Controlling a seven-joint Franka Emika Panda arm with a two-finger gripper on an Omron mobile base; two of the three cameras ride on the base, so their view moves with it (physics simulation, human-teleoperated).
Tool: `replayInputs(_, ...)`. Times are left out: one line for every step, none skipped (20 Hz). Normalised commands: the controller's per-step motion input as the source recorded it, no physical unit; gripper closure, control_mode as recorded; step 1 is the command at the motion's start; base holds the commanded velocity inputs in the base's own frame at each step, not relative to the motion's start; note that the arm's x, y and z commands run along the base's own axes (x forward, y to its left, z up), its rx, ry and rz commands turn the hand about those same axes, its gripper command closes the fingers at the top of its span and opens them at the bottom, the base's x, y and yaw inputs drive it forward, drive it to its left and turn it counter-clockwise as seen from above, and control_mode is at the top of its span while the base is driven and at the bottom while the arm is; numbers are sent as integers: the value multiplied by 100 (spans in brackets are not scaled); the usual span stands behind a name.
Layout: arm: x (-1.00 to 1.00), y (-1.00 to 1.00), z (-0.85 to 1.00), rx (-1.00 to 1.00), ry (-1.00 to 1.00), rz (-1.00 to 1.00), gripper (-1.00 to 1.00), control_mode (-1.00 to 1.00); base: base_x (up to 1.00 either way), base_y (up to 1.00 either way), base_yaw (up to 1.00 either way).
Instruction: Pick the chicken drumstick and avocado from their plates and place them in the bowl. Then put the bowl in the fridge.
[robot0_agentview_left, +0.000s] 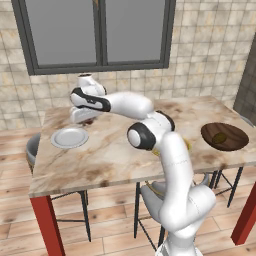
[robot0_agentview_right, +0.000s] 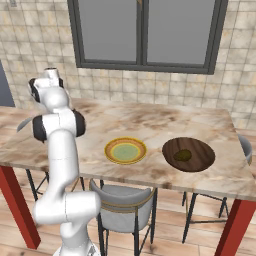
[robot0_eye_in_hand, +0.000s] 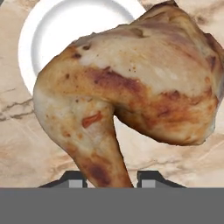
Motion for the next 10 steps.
replayInputs(-44, -62, 18, 1, 0, -10, 100, -100, 0, 0, 0)
replayInputs(-45, -62, 17, 1, 0, -11, 100, -100, 0, 0, 0)
replayInputs(-45, -63, 16, 1, 0, -12, 100, -100, 0, 0, 0)
replayInputs(-46, -65, 16, 1, 0, -13, 100, -100, 0, 0, 0)
replayInputs(-47, -64, 16, 1, 0, -13, 100, -100, 0, 0, 0)
replayInputs(-47, -64, 16, 1, 0, -13, 100, -100, 0, 0, 0)
replayInputs(-47, -63, 15, 1, 0, -14, 100, -100, 0, 0, 0)
replayInputs(-47, -65, 14, 1, 0, -13, 100, -100, 0, 0, 0)
replayInputs(-47, -65, 14, 2, -1, -12, 100, -100, 0, 0, 0)
replayInputs(-48, -66, 13, 2, -1, -12, 100, -100, 0, 0, 0)
